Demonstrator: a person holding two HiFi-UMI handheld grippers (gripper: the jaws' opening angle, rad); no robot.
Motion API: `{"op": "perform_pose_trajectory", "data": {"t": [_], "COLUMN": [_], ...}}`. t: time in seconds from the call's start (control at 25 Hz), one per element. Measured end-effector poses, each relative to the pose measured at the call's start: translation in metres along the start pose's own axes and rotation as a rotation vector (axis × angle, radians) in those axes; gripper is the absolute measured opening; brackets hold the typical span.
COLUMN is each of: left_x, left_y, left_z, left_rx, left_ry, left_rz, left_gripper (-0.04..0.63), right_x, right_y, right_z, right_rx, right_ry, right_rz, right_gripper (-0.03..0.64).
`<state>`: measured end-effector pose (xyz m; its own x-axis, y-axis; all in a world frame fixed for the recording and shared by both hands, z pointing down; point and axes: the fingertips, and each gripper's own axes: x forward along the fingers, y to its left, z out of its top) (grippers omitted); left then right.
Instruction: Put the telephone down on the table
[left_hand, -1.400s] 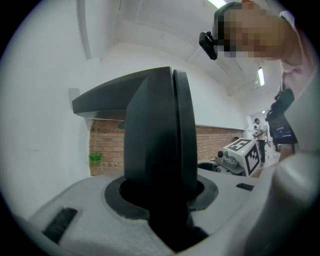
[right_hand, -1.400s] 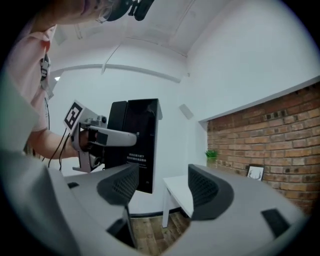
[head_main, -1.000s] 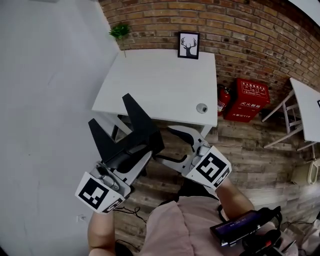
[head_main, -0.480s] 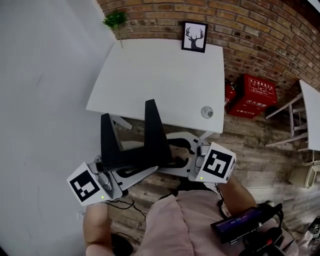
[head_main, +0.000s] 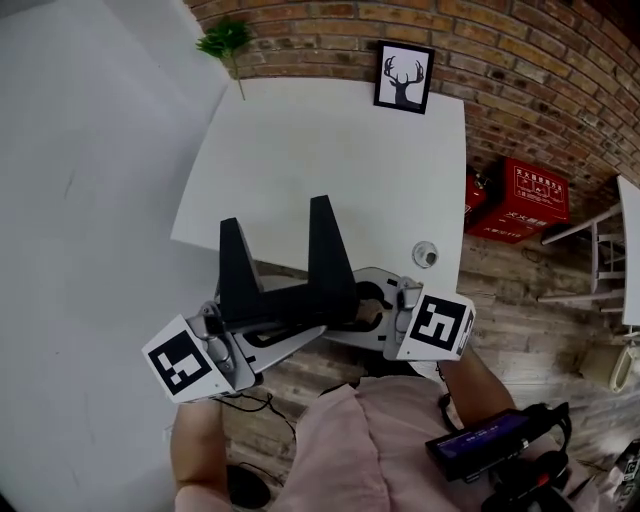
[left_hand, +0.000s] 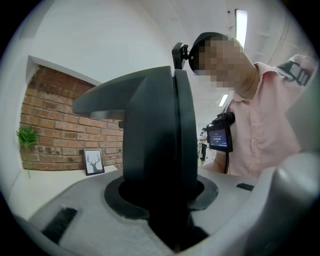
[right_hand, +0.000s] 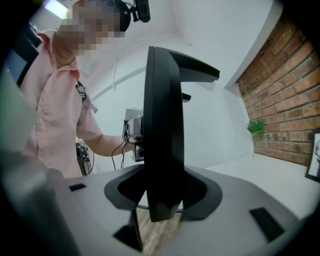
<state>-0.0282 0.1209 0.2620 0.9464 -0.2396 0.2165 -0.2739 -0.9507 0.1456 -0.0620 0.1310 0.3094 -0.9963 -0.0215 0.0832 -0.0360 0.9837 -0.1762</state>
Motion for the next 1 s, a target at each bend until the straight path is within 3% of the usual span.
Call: {"op": "perform_pose_trajectory", "data": {"t": [0.28, 0.48, 0.64, 1.0], "left_x": [0.017, 0.022, 0.022, 0.014], "left_y": [0.043, 0.074, 0.095, 0.163], "left_z": [0.009, 0.023, 0.024, 0.003], "left_rx": [-0.006, 0.058, 0.020, 0.022], "left_ry": [0.002, -0.028, -0.025, -0.037], "left_rz": [-0.002, -0.007, -0.013, -0.096], "left_gripper": [0.164, 0.166, 0.166, 0.166], "right_x": [-0.002, -0.001, 0.004, 0.036], "right_y": [-0.047, -0.079, -0.101, -0.160], "right_z": [0.001, 0.006, 0.004, -0.009], "right_rx": [-0.012, -0.047, -0.043, 0.016], "right_ry": [0.045, 0.057, 0.072, 0.077], "right_rz": [0.013, 0.007, -0.007, -0.087], "right_gripper": [0.181, 0.183, 0.183, 0.184]}}
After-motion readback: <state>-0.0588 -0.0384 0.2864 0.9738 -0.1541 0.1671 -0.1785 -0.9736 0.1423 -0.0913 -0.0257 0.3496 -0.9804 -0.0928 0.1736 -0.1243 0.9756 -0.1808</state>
